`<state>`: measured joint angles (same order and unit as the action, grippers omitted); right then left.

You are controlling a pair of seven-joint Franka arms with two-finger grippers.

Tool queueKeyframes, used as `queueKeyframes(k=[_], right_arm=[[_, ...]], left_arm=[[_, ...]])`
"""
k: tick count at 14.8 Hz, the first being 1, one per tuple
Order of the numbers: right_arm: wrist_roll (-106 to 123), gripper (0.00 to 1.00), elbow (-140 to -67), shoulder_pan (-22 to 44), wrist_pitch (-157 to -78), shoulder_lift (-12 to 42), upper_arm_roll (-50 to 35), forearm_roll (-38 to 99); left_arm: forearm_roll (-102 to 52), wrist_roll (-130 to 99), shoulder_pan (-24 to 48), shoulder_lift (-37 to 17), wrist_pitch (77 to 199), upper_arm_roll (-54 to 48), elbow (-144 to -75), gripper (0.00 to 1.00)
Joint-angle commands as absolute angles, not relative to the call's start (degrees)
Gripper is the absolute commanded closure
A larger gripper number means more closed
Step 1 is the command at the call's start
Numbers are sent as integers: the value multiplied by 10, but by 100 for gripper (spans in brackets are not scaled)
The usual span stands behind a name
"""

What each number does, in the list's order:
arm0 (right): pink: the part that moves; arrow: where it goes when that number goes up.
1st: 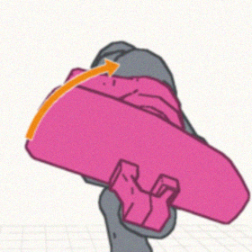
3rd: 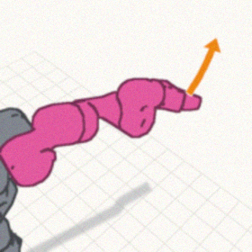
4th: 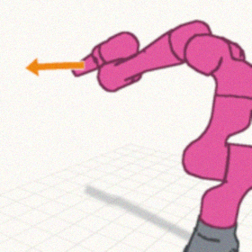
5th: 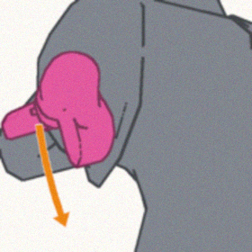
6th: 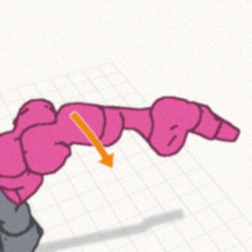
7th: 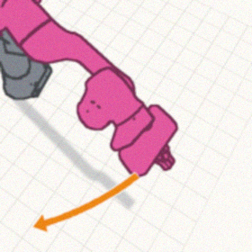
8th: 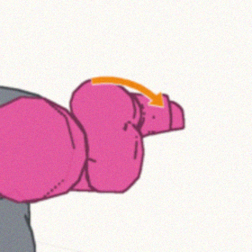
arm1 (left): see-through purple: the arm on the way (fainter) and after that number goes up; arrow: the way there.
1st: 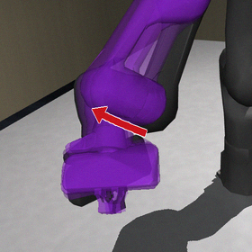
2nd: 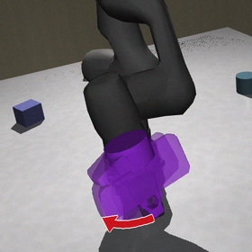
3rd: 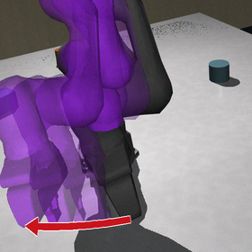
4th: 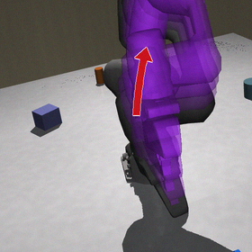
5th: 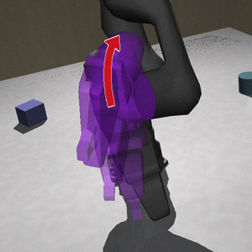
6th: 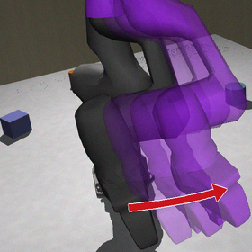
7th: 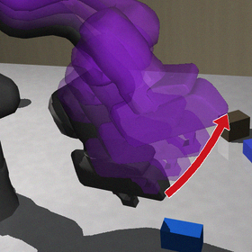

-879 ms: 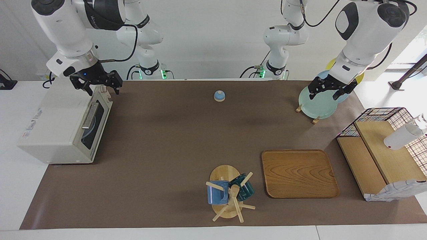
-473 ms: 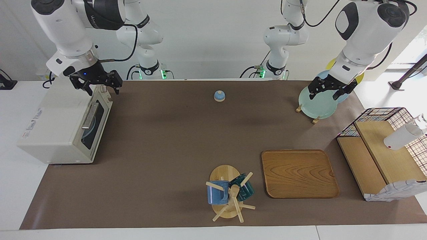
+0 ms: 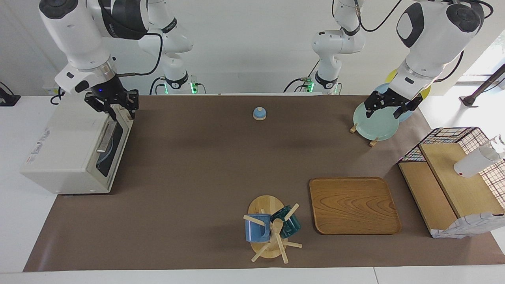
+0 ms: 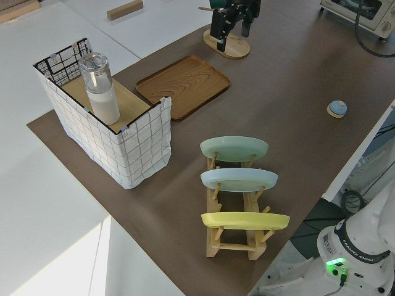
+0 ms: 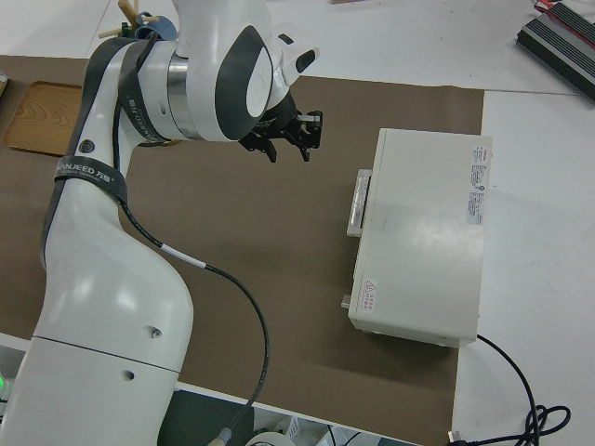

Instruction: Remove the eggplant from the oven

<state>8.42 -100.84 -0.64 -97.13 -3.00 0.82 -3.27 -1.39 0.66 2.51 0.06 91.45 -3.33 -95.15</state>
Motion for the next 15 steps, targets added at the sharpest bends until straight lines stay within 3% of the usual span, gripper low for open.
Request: queueKeyframes(k=[1, 6, 15], right_arm=[[128, 100, -1106, -33, -1050, -79, 11, -26], [16, 100, -1121, -40, -1070, -49, 11, -141], [-18, 100, -1143, -50, -1092, -19, 10, -196]], left_arm=[[-6, 11, 19, 7, 908, -36, -952, 0], [-6, 11, 19, 7, 908, -36, -952, 0], [-6, 11, 20, 7, 908, -36, -952, 0]])
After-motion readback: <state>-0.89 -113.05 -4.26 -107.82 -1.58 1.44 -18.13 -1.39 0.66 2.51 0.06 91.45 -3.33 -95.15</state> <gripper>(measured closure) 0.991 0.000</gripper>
